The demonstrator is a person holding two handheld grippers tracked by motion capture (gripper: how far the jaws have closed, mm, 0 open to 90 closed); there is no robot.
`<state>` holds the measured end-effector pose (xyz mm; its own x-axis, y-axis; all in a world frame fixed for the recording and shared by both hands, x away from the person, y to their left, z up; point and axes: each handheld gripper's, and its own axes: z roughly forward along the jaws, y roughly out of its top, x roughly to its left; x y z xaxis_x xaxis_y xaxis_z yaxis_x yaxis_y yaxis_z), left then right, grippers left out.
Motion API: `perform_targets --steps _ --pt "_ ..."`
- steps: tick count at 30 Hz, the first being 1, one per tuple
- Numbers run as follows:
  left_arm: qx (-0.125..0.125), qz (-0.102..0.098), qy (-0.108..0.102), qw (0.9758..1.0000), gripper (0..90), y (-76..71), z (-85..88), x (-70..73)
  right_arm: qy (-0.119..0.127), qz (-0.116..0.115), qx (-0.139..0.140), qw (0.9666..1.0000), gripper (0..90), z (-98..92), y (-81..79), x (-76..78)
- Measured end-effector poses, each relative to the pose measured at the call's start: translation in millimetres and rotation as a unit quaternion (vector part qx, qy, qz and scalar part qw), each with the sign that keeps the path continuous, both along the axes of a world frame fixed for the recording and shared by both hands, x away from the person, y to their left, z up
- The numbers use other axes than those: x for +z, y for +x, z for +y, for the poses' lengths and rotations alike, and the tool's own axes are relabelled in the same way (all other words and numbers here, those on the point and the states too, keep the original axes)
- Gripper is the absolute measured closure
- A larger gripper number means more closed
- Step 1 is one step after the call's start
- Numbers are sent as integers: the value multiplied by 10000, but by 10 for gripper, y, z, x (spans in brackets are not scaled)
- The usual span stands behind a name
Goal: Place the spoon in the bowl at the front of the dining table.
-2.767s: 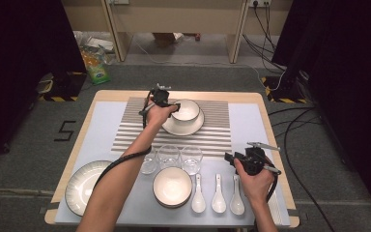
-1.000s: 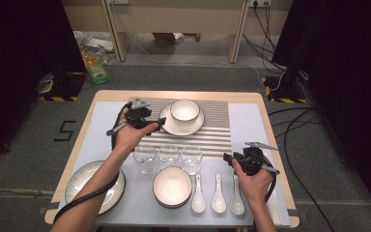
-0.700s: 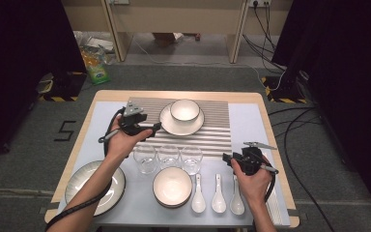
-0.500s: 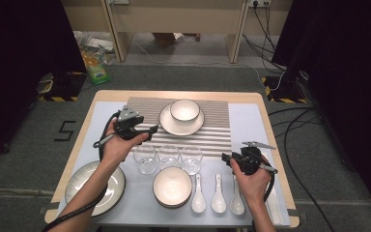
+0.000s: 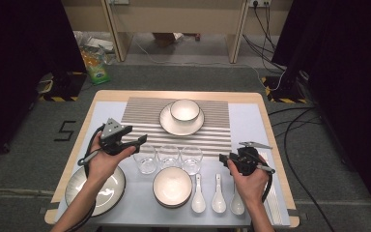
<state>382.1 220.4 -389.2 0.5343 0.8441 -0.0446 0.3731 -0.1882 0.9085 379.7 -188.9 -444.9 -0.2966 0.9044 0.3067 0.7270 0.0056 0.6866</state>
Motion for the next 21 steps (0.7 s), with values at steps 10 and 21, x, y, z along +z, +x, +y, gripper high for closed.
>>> perform_targets --steps 10,21 --pt "87 -103 -12 9999 315 -269 224 -159 -136 154 82 9998 534 39 -73 16" --pt "318 -43 -120 9994 318 -469 398 -284 -222 555 225 9980 607 80 -224 -21"
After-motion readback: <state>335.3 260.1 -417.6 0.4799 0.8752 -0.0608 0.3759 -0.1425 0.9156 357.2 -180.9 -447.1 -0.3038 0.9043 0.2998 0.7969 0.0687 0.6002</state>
